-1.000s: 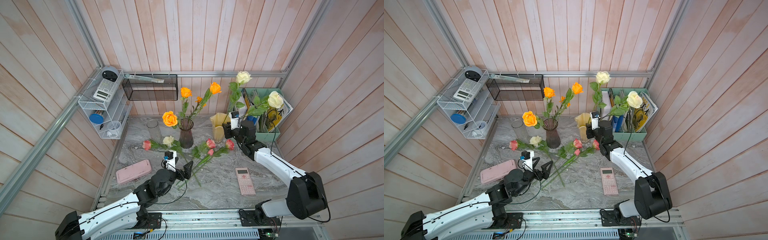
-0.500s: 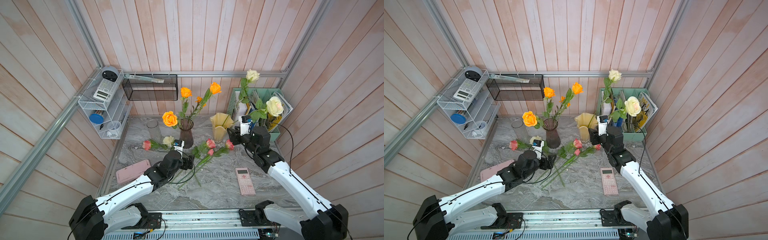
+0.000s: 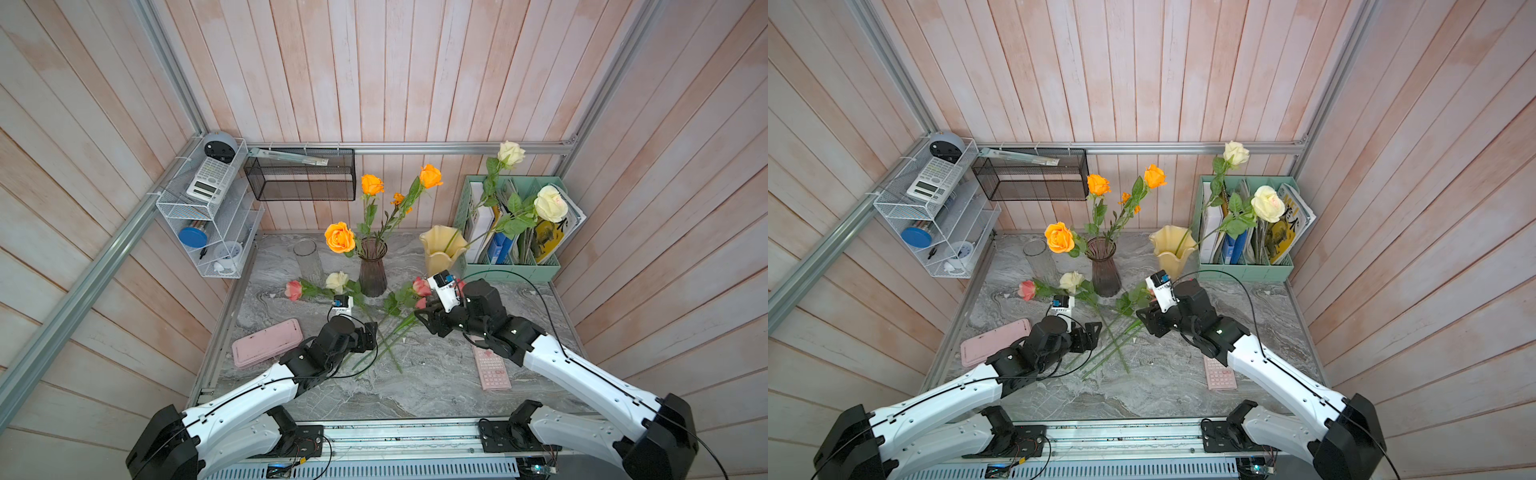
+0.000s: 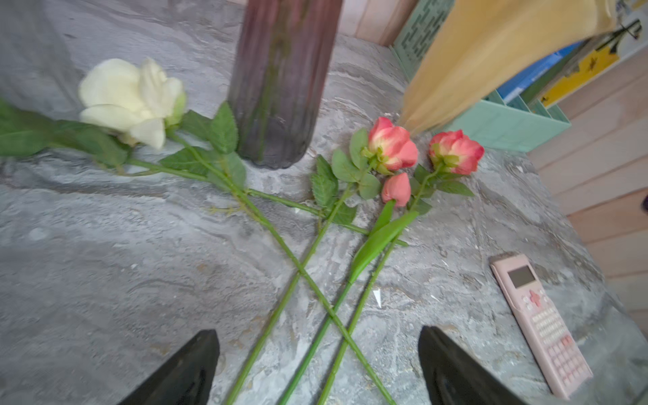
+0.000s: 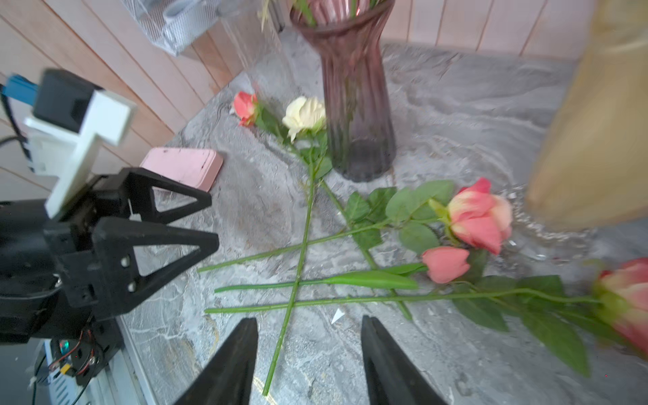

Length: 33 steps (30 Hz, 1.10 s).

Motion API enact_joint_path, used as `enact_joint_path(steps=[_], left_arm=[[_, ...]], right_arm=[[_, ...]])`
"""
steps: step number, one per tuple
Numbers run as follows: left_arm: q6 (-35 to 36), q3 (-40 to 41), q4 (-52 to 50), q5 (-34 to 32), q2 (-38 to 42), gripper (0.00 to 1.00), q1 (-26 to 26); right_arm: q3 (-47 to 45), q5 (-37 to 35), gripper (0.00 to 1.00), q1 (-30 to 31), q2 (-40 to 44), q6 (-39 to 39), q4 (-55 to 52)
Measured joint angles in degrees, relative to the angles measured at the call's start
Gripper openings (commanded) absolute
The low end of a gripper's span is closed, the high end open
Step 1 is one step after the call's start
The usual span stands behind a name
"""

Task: Arrange the flowers in different vases according to their colors
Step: Pick up the flower at the center of the board.

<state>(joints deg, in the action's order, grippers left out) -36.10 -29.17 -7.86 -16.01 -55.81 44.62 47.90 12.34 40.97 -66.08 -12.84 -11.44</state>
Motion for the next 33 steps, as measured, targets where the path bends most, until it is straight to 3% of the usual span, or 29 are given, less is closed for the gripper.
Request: enact_joint_path(steps=[6,11,23,33], left_arm=[[-10.75,3.13,-8.46,-11.23,7.67,0.95,-1.14],[-13.99,4.44,-12.46,-15.56,10.91,0.95,-1.18],[-14.01,7.78,-12.63,-15.67,15.10,0.95,-1.22],[-12.96,8.68,-10.75,-14.36,15.13,0.95,-1.22]], right_arm=[[11.58,3.15,0.52,1.66,-18.23,-0.81,-5.01],[24.15,5.38,0.49,4.39,-31.21,-1.07,-8.44],[36.72,5.11,0.45,7.72,-48.43,-2.40,-14.53],[43.47,1.38,0.44,7.80,-55.30,-1.90,-17.75]])
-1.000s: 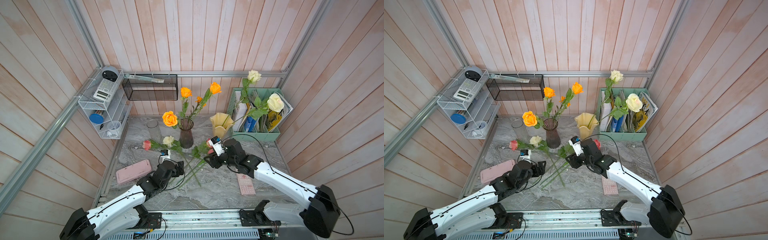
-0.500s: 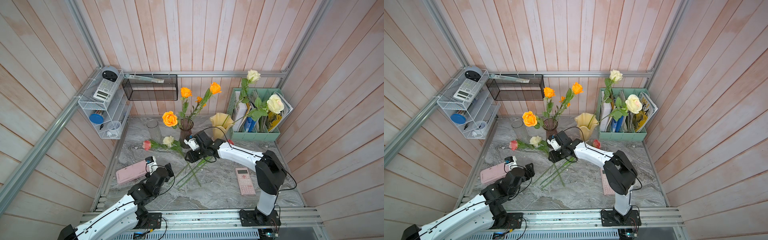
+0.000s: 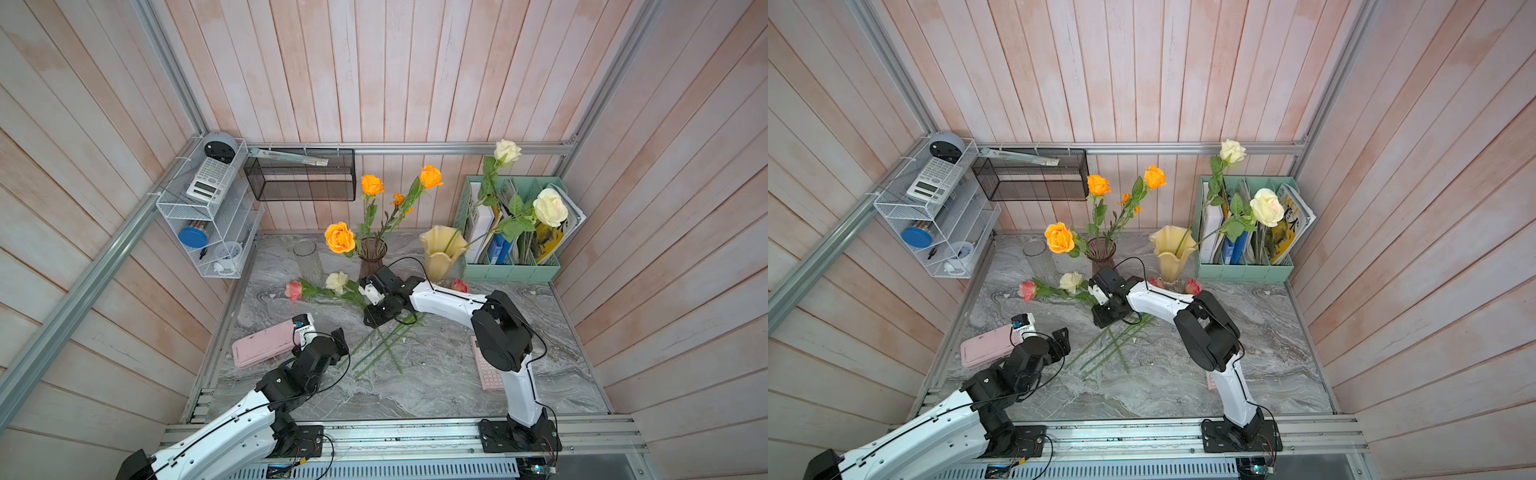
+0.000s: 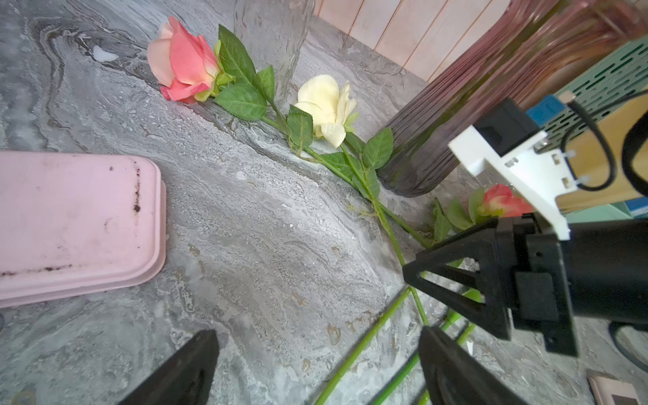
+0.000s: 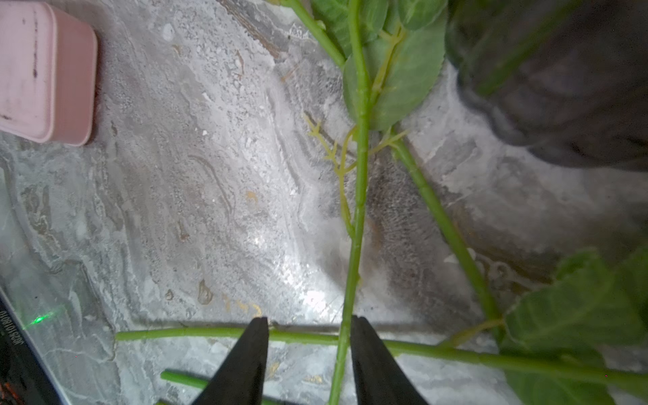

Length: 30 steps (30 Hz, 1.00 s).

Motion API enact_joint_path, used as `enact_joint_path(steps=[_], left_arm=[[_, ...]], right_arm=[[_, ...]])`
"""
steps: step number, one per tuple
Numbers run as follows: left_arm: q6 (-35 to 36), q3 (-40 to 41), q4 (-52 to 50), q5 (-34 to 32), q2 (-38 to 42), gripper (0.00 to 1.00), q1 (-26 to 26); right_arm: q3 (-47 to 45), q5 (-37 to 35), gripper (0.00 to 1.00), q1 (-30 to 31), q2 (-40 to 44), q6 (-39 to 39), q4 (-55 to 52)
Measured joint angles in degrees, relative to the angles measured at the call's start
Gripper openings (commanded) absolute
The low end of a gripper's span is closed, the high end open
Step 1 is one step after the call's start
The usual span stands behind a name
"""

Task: Arrange the flowers in different vases according to their colors
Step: Pick up the flower at the center of the board.

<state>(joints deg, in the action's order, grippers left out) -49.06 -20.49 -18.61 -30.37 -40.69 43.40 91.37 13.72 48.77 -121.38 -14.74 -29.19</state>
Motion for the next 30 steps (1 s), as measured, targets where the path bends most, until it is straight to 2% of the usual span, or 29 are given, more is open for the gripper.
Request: enact_joint_path(steps=[17,20,25,30], left_arm=[[1.25,0.37,0.00,0.13,3.37,0.95,0.00],[1.36,0.37,-0.07,0.13,3.76,0.95,0.00],[1.66,0.37,-0.55,0.11,4.09,0.95,0.00],[2.25,0.37,-1.92,-0.09,5.31,0.95,0.00]], right_arm=[[8.57,-7.26,0.36,1.11,-7.67,4.11,-5.77],[9.46,-9.27,0.30,1.90,-8.17,4.79,-6.64],[11.17,-11.85,0.14,3.30,-9.05,5.84,-8.52],[12.66,-12.55,0.06,4.52,-9.68,6.67,-10.38]])
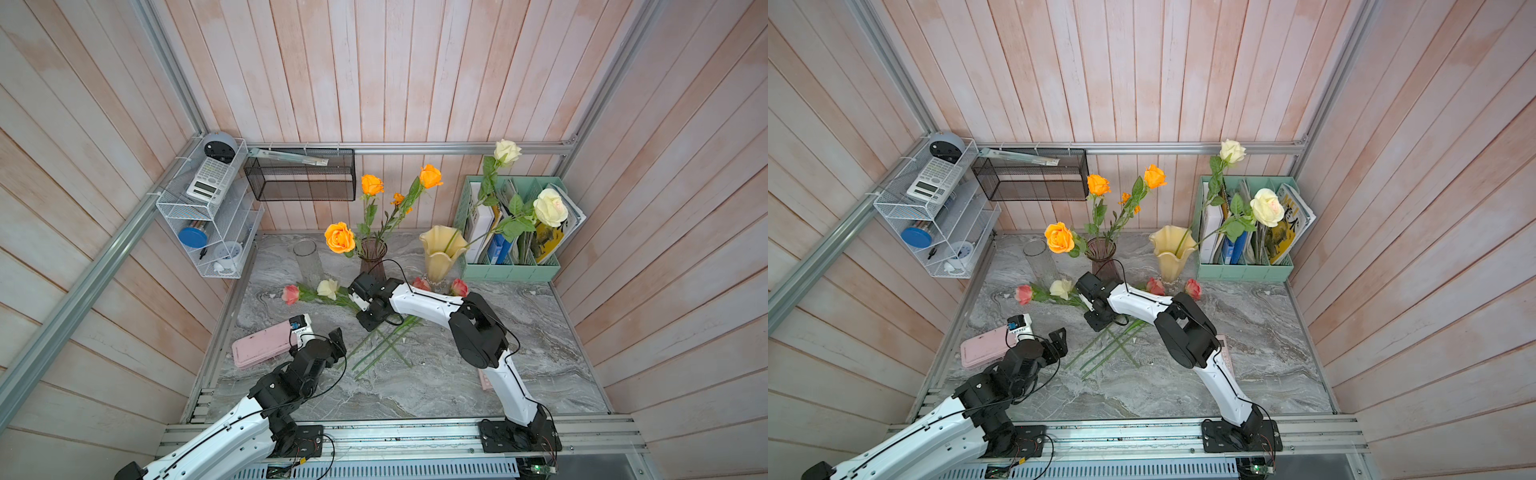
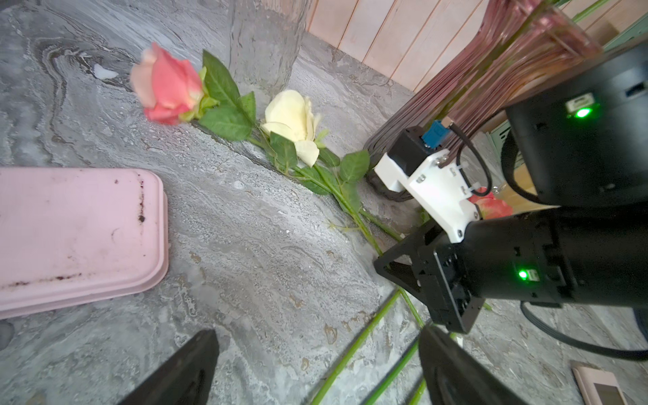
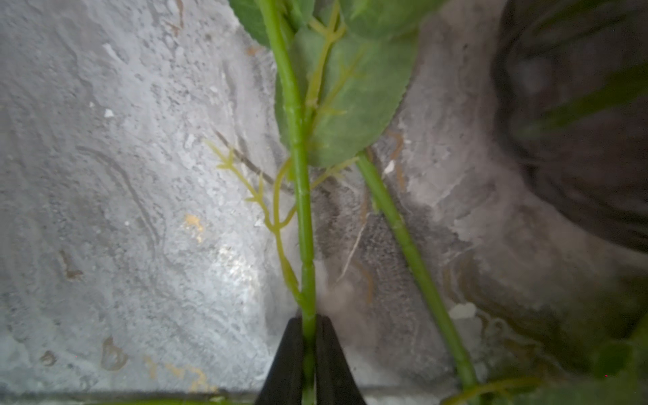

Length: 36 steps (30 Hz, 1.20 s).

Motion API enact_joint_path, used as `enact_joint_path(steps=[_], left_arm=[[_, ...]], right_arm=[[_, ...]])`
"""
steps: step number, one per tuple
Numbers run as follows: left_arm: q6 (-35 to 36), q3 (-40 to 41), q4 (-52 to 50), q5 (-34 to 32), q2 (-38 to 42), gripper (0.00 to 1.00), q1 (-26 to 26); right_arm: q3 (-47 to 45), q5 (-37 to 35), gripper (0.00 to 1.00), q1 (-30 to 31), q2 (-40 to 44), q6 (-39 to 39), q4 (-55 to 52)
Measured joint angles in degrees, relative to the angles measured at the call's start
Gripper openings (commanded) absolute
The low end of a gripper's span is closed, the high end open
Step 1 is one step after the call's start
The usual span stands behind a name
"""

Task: Arrange the flowers in different vases according to their colors
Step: Pick up the flower at the center of the board.

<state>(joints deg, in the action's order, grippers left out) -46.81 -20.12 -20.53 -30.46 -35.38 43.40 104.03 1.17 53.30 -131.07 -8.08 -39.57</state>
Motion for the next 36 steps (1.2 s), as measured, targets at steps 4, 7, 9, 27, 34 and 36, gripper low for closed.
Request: enact_joint_path(steps=[4,7,9,27,34,36], left_arm=[[0.33,0.00,-1.18,-0.11,0.90,0.95,0.00],[0.42,0.00,-2.58,-0.26,1.86,0.95,0.00],[0.52,0.00,-3.50,-0.42,2.89,0.95,0.00],[1.57,-0.42,-7.21,-1.55,5.68,0.95,0.00],[2.23,-1.49,-7.58,-1.92,6.34,0.95,0.00],[2.45,-1.79,-7.82,-1.99,6.60,0.95,0.00]], right_arm=[[2.73,0.09,0.00,0.44,-1.05,0.44,-1.88],[7.34,0.04,0.00,0.46,-2.91,0.79,-4.26],[9.57,-0.15,0.00,0.46,-3.58,0.87,-5.46],[0.76,-6.01,0.00,0.46,12.24,-0.44,-4.66],[-9.53,-5.33,0.00,0.83,23.08,-1.07,-1.99],[-14.25,-4.66,0.00,1.38,26.56,-1.09,-1.22]])
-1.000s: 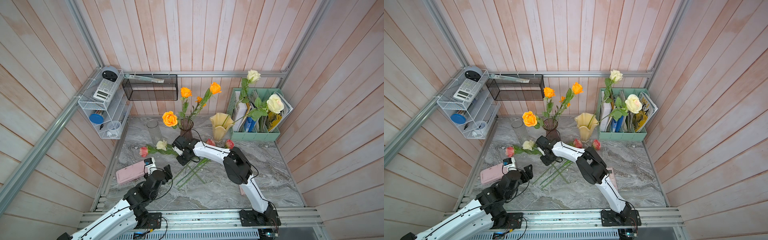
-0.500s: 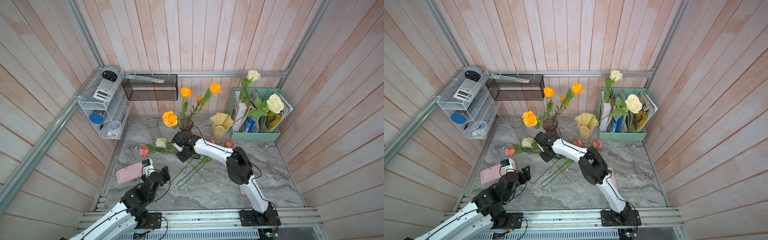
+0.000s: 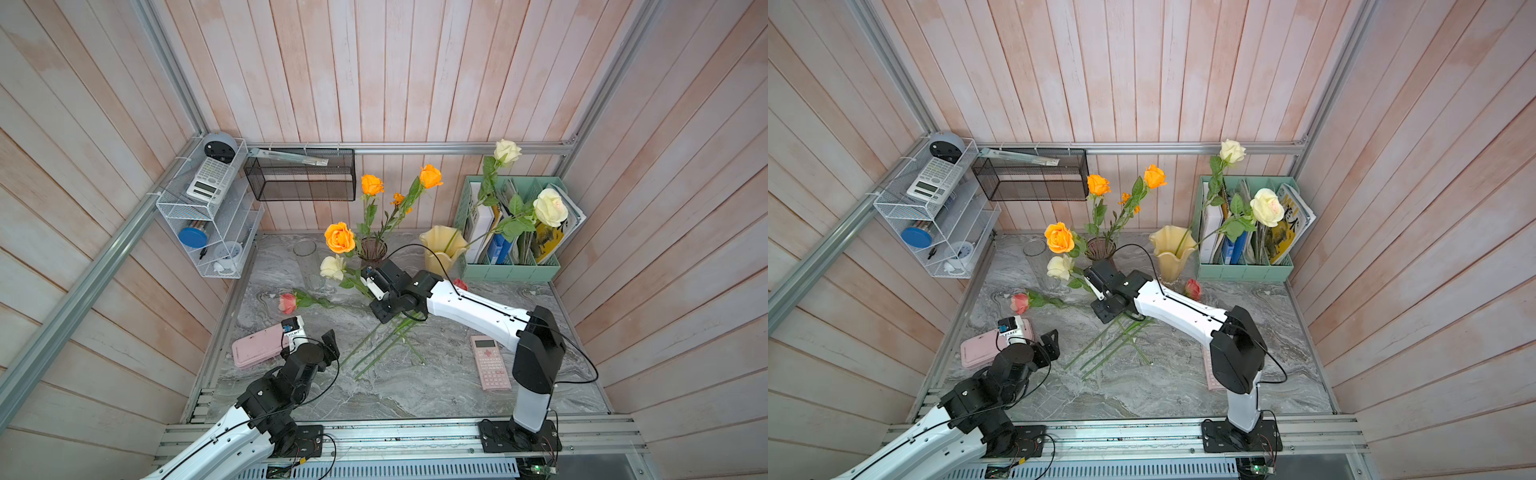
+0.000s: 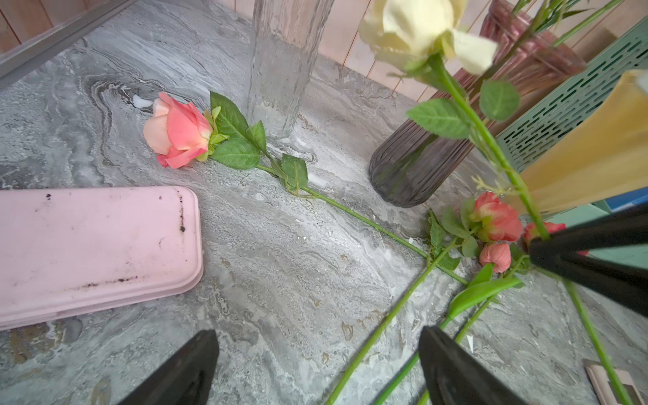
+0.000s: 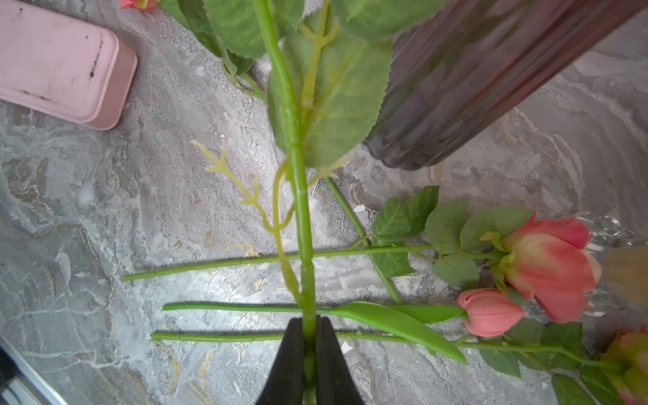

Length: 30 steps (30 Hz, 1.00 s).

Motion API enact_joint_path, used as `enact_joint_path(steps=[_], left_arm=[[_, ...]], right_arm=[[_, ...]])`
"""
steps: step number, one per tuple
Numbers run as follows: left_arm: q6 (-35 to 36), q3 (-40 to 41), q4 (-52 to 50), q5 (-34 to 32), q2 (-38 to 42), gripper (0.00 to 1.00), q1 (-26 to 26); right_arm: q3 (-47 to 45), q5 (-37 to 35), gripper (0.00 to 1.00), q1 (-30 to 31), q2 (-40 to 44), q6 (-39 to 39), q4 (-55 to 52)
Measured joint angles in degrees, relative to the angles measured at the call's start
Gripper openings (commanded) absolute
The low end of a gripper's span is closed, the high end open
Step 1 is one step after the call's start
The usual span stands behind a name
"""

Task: Arrange the flowers in different vases according to their colors
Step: Pick up the flower at the center of the board, then insert the flower into the vase.

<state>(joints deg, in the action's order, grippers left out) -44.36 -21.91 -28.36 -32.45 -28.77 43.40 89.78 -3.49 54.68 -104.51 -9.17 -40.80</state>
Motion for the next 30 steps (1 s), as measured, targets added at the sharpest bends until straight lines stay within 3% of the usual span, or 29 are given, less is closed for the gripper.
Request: enact_joint_path(steps=[9,19,23,27,30], left_arm=[[0.66,-0.17,-1.42,-0.76,1.27,0.95,0.00],[0.68,0.04,-1.88,-0.74,2.12,0.95,0.00],[0.68,0.33,-1.86,-0.61,2.71,0.95,0.00],[0.68,0.50,-1.86,-0.52,3.43,0.95,0.00],[0.72,0.50,-1.86,-0.52,3.50,0.95,0.00]], right_arm=[[-17.29,3.50,0.00,6.99,18.73,0.24,0.70],[-32.30,4.42,0.00,18.97,48.11,0.02,3.48],[-30.84,0.04,0.00,18.97,55.21,2.67,5.66],[-24.22,-6.91,0.00,16.65,54.69,8.15,11.02],[-21.59,-9.44,0.00,11.19,52.89,12.81,17.94]])
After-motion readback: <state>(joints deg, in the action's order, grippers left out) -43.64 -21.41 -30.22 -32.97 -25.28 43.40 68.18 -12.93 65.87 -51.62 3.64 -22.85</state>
